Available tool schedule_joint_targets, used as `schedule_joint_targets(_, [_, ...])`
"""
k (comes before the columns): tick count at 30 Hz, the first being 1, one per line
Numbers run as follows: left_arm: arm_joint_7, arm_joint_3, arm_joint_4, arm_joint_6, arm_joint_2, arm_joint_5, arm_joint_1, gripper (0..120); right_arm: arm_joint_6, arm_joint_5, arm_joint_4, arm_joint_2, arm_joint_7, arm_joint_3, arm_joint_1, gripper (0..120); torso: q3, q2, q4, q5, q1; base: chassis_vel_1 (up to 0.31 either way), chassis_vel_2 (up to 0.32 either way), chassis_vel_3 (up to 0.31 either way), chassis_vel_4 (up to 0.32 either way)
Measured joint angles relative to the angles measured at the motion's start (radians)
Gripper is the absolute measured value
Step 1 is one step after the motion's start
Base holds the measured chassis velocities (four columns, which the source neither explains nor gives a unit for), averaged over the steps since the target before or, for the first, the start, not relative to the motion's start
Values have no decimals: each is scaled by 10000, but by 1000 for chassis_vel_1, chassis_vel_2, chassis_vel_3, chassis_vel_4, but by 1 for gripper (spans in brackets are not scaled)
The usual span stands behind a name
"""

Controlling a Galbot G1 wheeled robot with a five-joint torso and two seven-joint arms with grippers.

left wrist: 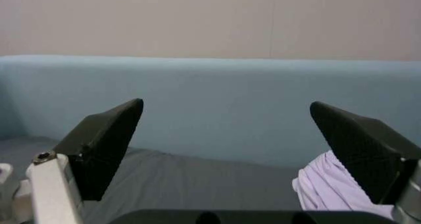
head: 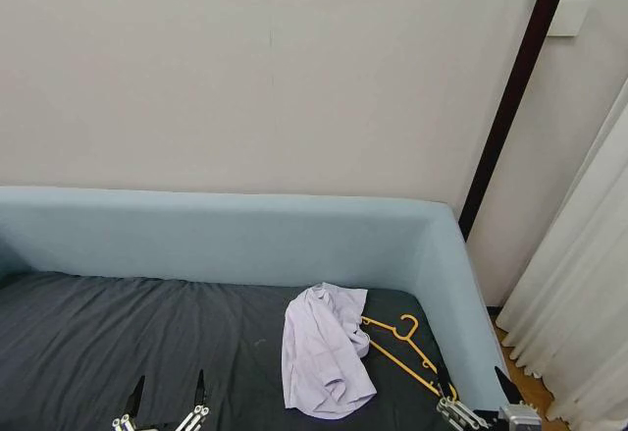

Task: Pick up the clothes from the sofa and hang them on the clothes hanger.

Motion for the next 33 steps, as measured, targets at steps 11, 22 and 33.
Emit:
schedule_joint_targets(11, [-15,-4,435,-287,-351,260,245,100,-2706,4141,-585,-3170,327,112,2189,100,2,0,15,3,1,0,0,0,0])
schedule_joint_targets(22, [-66,-140,728,-743,-725,606,714,100,-4376,6453,-3057,-5193,468,-3373,7472,100,1,-1,7,2,1,0,0,0,0])
schedule_joint_targets(33, [-140,-207,838,-939,-1559,1126,1135,100,-4581,5709,-7884,-2678,30,-8660,13335,100,2,-2,6,-4,3,0,0,0,0])
